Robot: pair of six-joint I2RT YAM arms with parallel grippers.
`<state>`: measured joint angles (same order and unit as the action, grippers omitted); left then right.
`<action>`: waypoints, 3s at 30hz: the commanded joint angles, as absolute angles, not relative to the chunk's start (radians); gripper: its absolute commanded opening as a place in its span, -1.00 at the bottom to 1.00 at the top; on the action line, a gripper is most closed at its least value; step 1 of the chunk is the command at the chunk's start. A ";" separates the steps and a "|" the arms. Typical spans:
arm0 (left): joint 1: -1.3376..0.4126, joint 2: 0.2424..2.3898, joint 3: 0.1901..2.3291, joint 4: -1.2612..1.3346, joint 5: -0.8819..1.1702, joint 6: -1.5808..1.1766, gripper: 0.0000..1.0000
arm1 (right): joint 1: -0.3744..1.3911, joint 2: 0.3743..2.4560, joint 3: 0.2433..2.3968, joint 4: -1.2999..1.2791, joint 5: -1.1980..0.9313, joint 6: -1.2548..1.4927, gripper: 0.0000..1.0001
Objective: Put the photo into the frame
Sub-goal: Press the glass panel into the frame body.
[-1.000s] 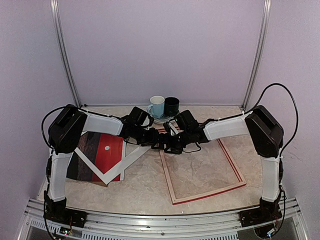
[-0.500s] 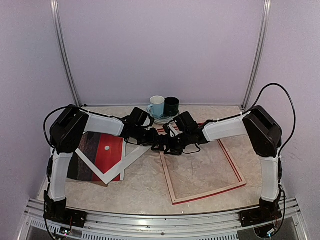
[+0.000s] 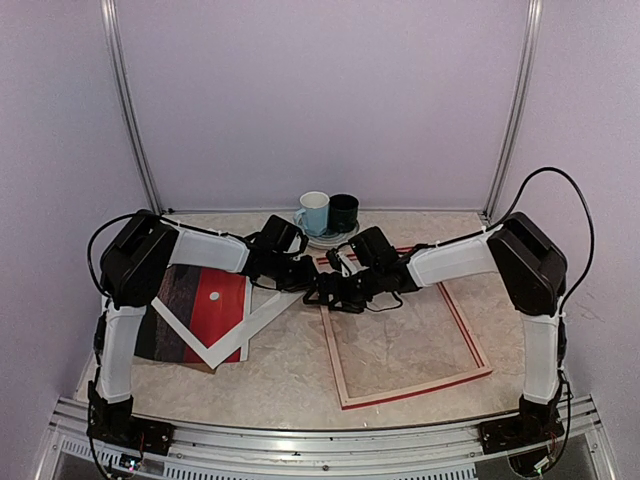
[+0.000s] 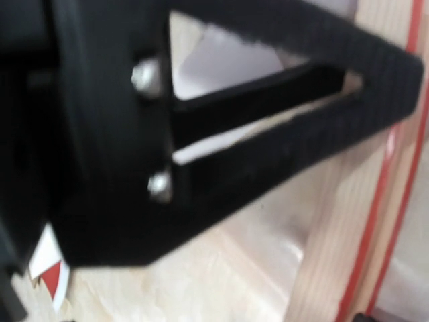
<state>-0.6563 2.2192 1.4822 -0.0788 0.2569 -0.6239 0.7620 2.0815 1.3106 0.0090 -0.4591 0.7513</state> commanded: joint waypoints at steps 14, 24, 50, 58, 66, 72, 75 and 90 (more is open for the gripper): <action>-0.680 2.282 1.456 -0.100 0.205 -0.626 -0.70 | 0.817 2.051 1.289 -0.046 -0.498 0.765 0.78; -0.679 2.292 1.468 -0.106 0.169 -0.639 -0.81 | 0.839 2.029 1.228 -0.051 -0.516 0.767 0.78; -0.681 2.293 1.463 -0.102 0.154 -0.644 -0.83 | 0.965 2.007 1.270 -0.280 -0.545 0.628 0.79; -0.681 2.283 1.464 -0.108 0.149 -0.643 -0.82 | 0.973 2.025 1.326 -0.341 -0.561 0.570 0.79; -0.677 2.264 1.476 -0.107 0.154 -0.632 -0.77 | 0.992 1.959 1.363 -0.389 -0.498 0.355 0.80; -0.652 2.193 1.498 -0.134 0.149 -0.599 -0.20 | 0.994 1.883 1.388 -0.455 -0.287 0.153 0.83; -0.640 2.128 1.481 -0.141 0.146 -0.580 0.17 | 0.995 1.826 1.370 -0.443 -0.196 0.109 0.85; -0.830 1.593 0.863 0.068 0.005 -0.562 0.98 | 0.955 1.658 1.208 -0.317 0.172 0.102 0.99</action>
<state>-0.7528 1.7000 1.0126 -0.0311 0.0822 -0.5758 0.9821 1.6272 1.1648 -0.3080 0.0711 0.0055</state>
